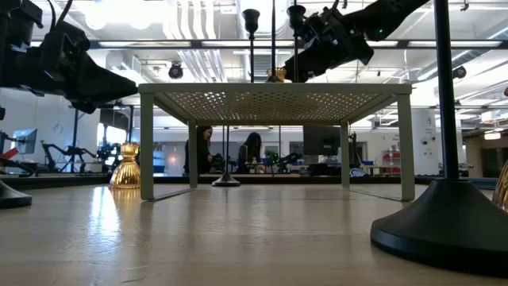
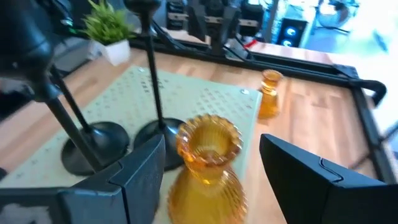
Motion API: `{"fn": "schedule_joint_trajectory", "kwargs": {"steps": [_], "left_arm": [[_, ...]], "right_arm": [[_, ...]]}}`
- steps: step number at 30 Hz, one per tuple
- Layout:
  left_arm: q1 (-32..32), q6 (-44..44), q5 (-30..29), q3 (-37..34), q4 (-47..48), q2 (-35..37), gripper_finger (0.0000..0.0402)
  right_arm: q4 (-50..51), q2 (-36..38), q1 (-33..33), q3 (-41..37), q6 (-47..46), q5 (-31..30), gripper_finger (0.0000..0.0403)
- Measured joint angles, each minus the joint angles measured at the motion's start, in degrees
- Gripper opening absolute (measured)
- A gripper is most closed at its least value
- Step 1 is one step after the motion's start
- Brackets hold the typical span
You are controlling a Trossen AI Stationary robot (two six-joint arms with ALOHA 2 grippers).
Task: Pick & Place candle stick holders
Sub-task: Put the yellow glass on the shelf
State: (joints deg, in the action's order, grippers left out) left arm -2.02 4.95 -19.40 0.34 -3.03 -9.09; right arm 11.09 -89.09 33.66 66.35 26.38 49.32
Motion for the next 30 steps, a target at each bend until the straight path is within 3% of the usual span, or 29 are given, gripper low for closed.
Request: {"fn": "schedule_joint_trajectory", "kwargs": {"steps": [6, 15, 22, 30], "left_arm": [[0.0, 0.0, 0.0, 0.0, 0.0, 0.0, 0.0122], [0.0, 0.0, 0.0, 0.0, 0.0, 0.0, 0.0122], [0.0, 0.0, 0.0, 0.0, 0.0, 0.0, 0.0122], [0.0, 0.0, 0.0, 0.0, 0.0, 0.0, 0.0122]], "right_arm": [[4.8, 3.6, 1.1, 0.0, 0.6, -1.9, 0.0255], [20.3, 12.4, 1.3, 0.0, -0.3, -12.5, 0.0237], [29.7, 20.0, 1.2, -2.1, -8.7, -15.1, 0.0206], [32.0, 33.0, -1.4, -10.6, -22.4, -15.1, 0.0179]]}}
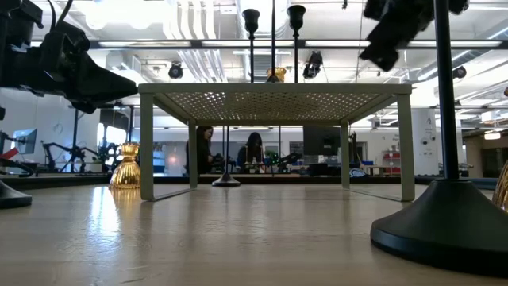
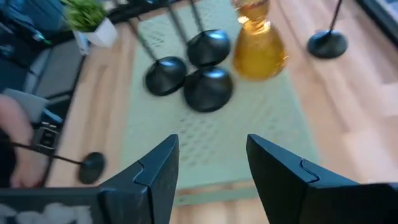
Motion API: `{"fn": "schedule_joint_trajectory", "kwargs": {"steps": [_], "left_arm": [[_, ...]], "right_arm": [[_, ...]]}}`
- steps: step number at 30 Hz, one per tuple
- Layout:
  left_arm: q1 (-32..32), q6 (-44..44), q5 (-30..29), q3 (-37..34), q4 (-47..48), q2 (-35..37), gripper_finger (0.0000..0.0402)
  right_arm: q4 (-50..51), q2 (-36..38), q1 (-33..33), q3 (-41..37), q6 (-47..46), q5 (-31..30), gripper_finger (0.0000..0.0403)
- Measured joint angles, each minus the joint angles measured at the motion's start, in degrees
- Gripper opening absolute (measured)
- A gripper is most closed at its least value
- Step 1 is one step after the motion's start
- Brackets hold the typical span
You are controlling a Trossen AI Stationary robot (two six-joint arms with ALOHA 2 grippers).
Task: Pick & Place candle stick holders
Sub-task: Put the yellow glass on the shelf
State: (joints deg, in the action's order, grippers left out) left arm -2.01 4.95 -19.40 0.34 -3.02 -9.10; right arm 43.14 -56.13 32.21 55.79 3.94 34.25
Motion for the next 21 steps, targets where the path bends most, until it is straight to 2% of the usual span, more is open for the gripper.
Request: {"fn": "schedule_joint_trajectory", "kwargs": {"steps": [3, 8, 11, 16, 21], "left_arm": [[0.0, 0.0, 0.0, 0.0, 0.0, 0.0, 0.0122], [0.0, 0.0, 0.0, 0.0, 0.0, 0.0, 0.0122], [0.0, 0.0, 0.0, 0.0, 0.0, 0.0, 0.0122], [0.0, 0.0, 0.0, 0.0, 0.0, 0.0, 0.0122], [0.0, 0.0, 0.0, 0.0, 0.0, 0.0, 0.0122]], "right_arm": [[-0.1, 5.8, -2.7, -3.2, -5.5, -1.7, 0.0172], [-1.1, 14.6, -10.2, -8.2, -15.2, -11.0, 0.0158], [-5.5, 18.4, -16.1, -12.5, -21.4, -14.4, 0.015], [-12.1, 20.0, -27.9, -18.9, -28.4, -19.5, 0.014], [-14.0, 19.1, -40.9, -20.8, -34.4, -29.5, 0.0125]]}}
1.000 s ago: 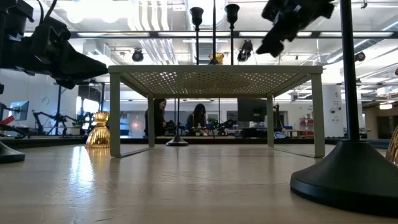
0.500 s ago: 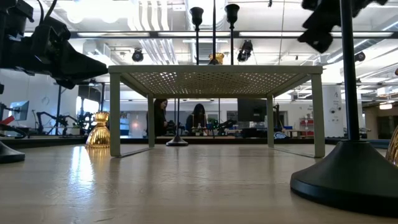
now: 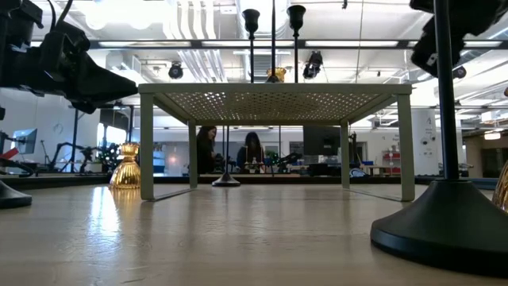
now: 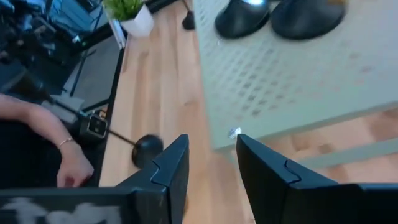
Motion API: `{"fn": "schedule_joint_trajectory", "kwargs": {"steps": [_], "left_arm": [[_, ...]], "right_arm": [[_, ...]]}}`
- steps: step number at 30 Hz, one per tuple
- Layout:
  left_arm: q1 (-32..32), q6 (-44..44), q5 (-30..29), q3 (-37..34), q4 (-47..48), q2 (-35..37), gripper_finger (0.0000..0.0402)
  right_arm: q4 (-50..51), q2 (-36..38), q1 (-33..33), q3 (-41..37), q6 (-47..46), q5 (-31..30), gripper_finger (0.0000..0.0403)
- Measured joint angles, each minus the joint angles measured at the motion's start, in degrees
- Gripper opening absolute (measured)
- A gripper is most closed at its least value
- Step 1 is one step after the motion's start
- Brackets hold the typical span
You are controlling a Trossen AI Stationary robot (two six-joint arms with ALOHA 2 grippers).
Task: Pick & Place candle stick holders
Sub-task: Put the yellow glass on the shelf
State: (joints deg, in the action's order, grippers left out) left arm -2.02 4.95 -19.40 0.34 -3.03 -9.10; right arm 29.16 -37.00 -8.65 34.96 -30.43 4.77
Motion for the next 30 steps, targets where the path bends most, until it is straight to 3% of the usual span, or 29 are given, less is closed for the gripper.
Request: {"fn": "schedule_joint_trajectory", "kwargs": {"steps": [8, 14, 22, 30], "left_arm": [[0.0, 0.0, 0.0, 0.0, 0.0, 0.0, 0.0122], [0.0, 0.0, 0.0, 0.0, 0.0, 0.0, 0.0122], [0.0, 0.0, 0.0, 0.0, 0.0, 0.0, 0.0122], [0.0, 0.0, 0.0, 0.0, 0.0, 0.0, 0.0122]], "right_arm": [[0.1, -2.4, -20.6, -0.9, -13.1, -15.8, 0.0095], [0.6, -4.5, -32.2, -2.6, -25.3, -25.2, 0.0082], [0.5, -10.5, -41.9, -3.2, -41.6, -30.6, 0.0068], [0.5, -21.2, -45.7, -3.2, -51.6, -31.8, 0.0068]]}}
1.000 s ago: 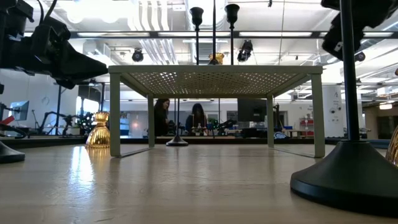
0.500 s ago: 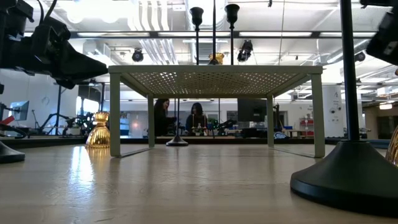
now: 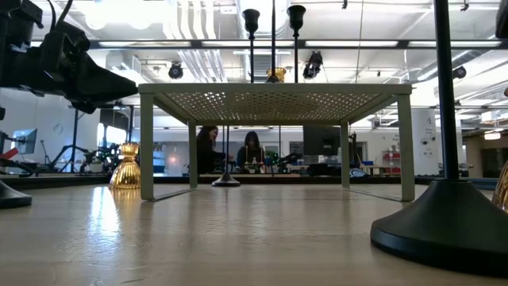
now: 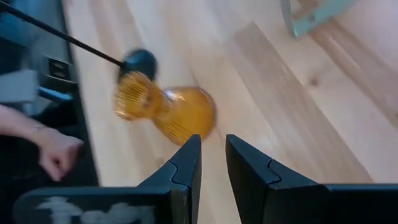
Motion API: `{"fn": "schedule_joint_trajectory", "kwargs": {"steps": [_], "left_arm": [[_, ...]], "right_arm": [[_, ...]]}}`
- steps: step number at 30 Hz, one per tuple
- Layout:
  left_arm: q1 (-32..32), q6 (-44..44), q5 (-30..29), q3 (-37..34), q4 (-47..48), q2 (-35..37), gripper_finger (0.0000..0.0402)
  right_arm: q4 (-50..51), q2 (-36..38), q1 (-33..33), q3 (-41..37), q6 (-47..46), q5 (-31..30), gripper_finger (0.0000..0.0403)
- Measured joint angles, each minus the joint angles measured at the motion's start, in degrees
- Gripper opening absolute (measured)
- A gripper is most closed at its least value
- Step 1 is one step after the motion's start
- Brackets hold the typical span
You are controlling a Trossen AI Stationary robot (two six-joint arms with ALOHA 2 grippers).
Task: Pick & Place candle stick holders
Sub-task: Put the yellow glass on the shelf
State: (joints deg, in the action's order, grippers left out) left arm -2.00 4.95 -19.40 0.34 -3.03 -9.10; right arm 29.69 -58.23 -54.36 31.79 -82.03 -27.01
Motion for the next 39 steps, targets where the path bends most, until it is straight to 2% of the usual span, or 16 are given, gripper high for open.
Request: {"fn": "schedule_joint_trajectory", "kwargs": {"steps": [9, 17, 25, 32, 39], "left_arm": [[0.0, 0.0, 0.0, 0.0, 0.0, 0.0, 0.0122], [0.0, 0.0, 0.0, 0.0, 0.0, 0.0, 0.0122], [0.0, 0.0, 0.0, 0.0, 0.0, 0.0, 0.0122], [0.0, 0.0, 0.0, 0.0, 0.0, 0.0, 0.0122], [0.0, 0.0, 0.0, 0.0, 0.0, 0.0, 0.0122]], "right_arm": [[-2.4, -9.6, -2.8, 0.0, -5.6, 2.9, 0.0078], [-7.5, -15.2, -3.2, 0.2, 0.0, 3.1, 0.0138], [-8.4, -18.9, -3.1, 0.3, 1.0, 4.7, 0.0209], [-11.3, -20.9, -2.4, 0.4, 1.9, 3.7, 0.0237], [-19.3, -20.9, -1.8, 0.5, 11.0, -0.1, 0.0265]]}}
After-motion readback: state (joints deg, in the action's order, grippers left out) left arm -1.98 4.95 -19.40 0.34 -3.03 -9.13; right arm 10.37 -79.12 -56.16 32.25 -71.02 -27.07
